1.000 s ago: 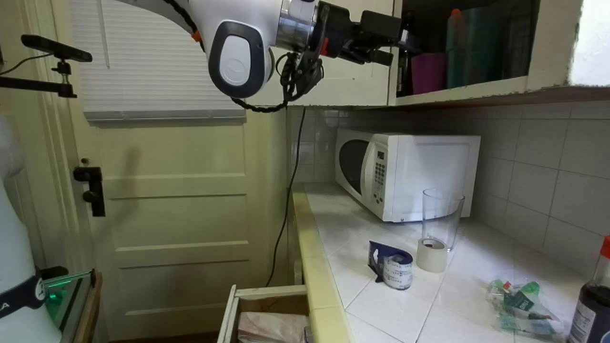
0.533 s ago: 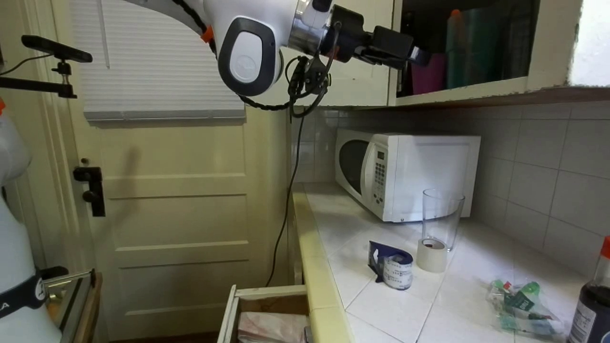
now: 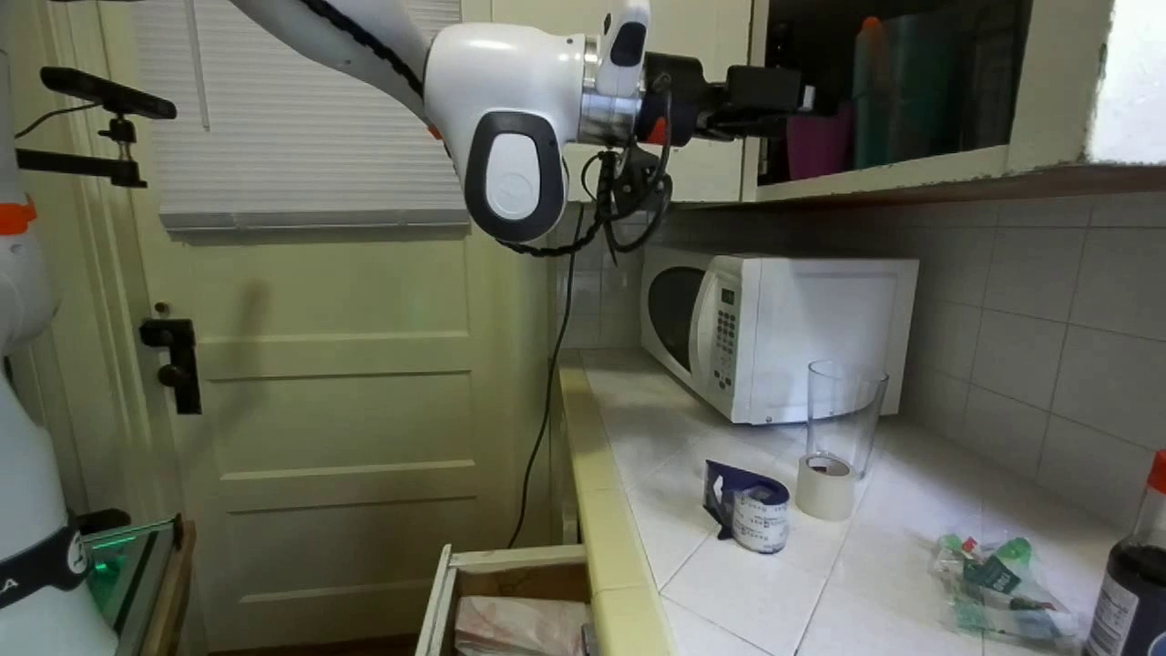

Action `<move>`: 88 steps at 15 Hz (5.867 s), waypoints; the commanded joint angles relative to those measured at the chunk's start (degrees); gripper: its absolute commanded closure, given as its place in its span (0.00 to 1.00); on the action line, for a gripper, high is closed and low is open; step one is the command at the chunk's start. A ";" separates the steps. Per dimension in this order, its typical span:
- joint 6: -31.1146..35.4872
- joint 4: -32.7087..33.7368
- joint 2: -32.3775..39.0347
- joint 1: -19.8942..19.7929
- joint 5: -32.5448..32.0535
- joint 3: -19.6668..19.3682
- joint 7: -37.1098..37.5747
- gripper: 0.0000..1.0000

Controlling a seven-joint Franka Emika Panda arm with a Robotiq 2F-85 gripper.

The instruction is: Remove the green cup from the bottom shelf of the cabinet and put it on the counter

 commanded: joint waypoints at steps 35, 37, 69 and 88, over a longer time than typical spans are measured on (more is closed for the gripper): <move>1.66 23.11 21.29 -7.71 -3.75 6.62 10.61 0.00; 1.22 24.19 21.90 -8.09 -3.35 6.52 10.75 0.00; 21.92 -0.78 6.95 -1.33 15.86 6.61 -1.39 0.49; 20.01 -30.08 5.80 0.71 41.34 9.54 5.57 0.24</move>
